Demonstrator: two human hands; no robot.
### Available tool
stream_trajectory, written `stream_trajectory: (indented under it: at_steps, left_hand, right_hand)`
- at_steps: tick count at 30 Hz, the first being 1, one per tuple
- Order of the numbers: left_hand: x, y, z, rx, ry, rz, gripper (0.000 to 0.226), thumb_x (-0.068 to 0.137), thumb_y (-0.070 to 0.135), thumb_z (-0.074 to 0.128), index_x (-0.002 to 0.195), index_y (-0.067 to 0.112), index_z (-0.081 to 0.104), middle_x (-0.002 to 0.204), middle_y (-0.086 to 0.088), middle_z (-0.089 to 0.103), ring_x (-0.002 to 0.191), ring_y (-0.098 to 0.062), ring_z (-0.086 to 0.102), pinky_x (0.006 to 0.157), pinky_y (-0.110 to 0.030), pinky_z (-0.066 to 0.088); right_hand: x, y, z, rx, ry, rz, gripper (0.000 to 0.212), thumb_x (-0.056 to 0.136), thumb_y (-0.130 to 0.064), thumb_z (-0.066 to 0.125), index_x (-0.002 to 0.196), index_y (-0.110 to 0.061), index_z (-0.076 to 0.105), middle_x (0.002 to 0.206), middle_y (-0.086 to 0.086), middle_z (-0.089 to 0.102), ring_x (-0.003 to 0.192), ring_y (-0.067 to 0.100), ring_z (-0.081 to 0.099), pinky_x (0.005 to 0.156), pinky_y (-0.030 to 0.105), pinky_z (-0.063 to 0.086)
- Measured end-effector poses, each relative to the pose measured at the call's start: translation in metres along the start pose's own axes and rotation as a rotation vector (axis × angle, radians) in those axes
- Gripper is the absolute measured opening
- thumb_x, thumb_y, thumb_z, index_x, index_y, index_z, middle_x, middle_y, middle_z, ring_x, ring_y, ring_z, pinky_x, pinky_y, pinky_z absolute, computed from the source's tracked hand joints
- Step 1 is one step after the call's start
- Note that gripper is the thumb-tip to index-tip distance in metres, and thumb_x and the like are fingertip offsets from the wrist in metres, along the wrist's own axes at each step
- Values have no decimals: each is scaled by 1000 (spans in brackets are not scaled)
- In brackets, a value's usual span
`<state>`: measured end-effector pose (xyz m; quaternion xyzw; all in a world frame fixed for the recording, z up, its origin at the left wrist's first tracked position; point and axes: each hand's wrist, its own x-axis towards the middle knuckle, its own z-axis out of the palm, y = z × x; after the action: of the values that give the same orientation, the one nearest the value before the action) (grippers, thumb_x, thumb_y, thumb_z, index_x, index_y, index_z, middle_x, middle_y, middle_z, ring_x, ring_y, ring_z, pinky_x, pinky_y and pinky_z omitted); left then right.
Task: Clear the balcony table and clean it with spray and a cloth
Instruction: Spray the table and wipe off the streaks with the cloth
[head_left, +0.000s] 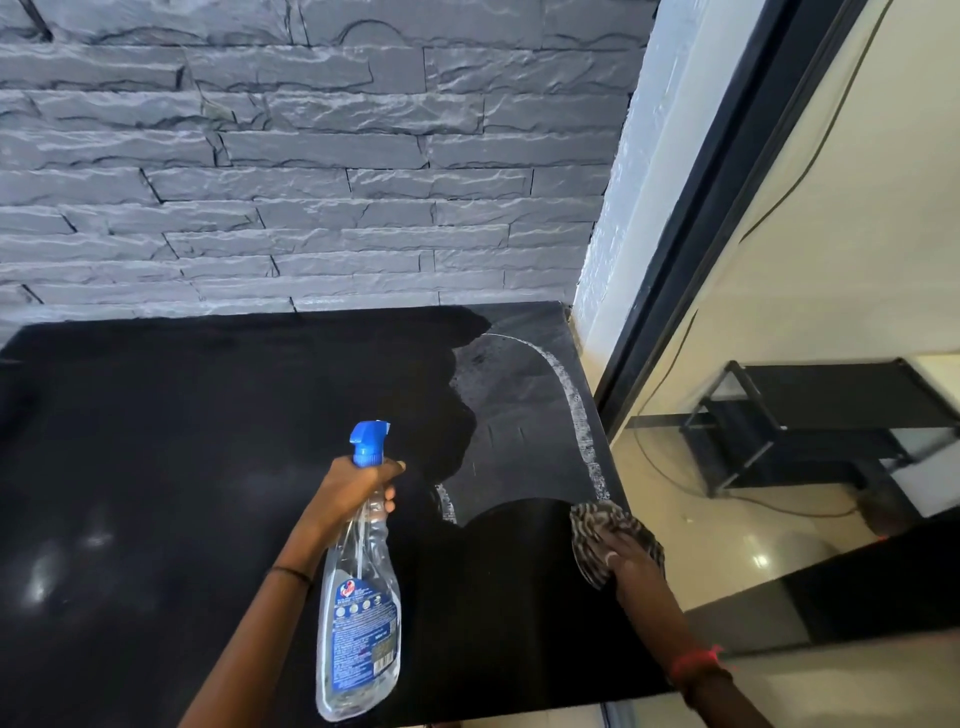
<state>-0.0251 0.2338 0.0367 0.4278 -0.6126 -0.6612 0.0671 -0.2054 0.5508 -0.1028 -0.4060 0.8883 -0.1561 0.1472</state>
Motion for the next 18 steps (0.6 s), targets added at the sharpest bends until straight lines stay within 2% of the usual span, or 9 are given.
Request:
stream_trajectory:
  at_steps: [2, 4, 7, 10, 11, 13, 15, 16, 18]
  left_hand:
    - [6, 3, -2, 5, 3, 2, 12, 85, 12, 66, 87, 3, 59, 56, -8, 55, 46, -19, 54, 49, -27, 46]
    - [11, 7, -4, 4, 2, -1, 12, 86, 12, 66, 87, 3, 59, 56, -7, 54, 46, -18, 53, 48, -27, 46]
    - [19, 12, -7, 2, 0, -2, 13, 85, 13, 67, 87, 3, 58, 55, -6, 55, 46, -18, 54, 47, -27, 46]
    - [28, 17, -9, -8, 0, -3, 13, 85, 13, 67, 87, 3, 59, 55, -6, 55, 47, -18, 54, 48, -27, 46]
    - [31, 19, -11, -11, 2, 0, 13, 85, 13, 67, 88, 2, 60, 55, -7, 55, 47, -19, 54, 48, -27, 46]
    - [37, 22, -13, -18, -3, -1, 14, 85, 13, 67, 88, 2, 60, 56, -7, 55, 47, -18, 54, 48, -28, 46]
    - [41, 24, -16, -19, -5, -3, 14, 85, 13, 67, 88, 2, 59, 56, -7, 55, 47, -19, 54, 49, -28, 47]
    - [44, 26, -18, -16, -7, -3, 14, 84, 14, 67, 87, 2, 60, 56, -7, 55, 48, -19, 54, 49, -28, 47]
    - [50, 28, -21, -16, -11, -4, 14, 84, 14, 68, 86, 3, 59, 55, -7, 55, 48, -19, 54, 49, -29, 47]
  right_hand:
    - [33, -36, -15, -2, 44, -35, 48, 59, 7, 47, 97, -7, 73, 112, 7, 68, 113, 24, 56, 110, 7, 3]
    - [54, -74, -14, -23, 31, -19, 50, 74, 9, 48, 118, -9, 64, 133, 0, 54, 128, 13, 40, 109, 7, -4]
    - [61, -124, 23, -62, -19, -165, 48, 85, 2, 39, 128, -11, 56, 143, 2, 43, 134, 9, 29, 111, 8, 8]
    - [45, -153, 61, -103, -84, -303, 51, 82, -19, 26, 92, -27, 75, 124, -15, 61, 117, 11, 53, 96, 25, 45]
    - [40, -158, 60, -120, -133, -355, 51, 85, -26, 26, 78, -33, 76, 110, -20, 66, 109, 7, 54, 97, 22, 42]
    - [21, -147, 62, -175, -153, -402, 62, 98, -30, 18, 73, -41, 74, 97, -26, 69, 108, 4, 45, 108, 21, 18]
    - [-5, -115, 65, -295, -128, -425, 71, 103, -23, 7, 85, -44, 73, 101, -27, 67, 117, 7, 37, 114, 25, 5]
    - [-8, -100, 63, -338, -110, -418, 66, 103, -22, 4, 103, -43, 67, 116, -26, 61, 124, 7, 32, 116, 27, 2]
    - [-1, -64, 68, -377, -30, -402, 49, 103, -23, 1, 141, -36, 30, 152, -15, 25, 138, 9, 19, 116, 27, 0]
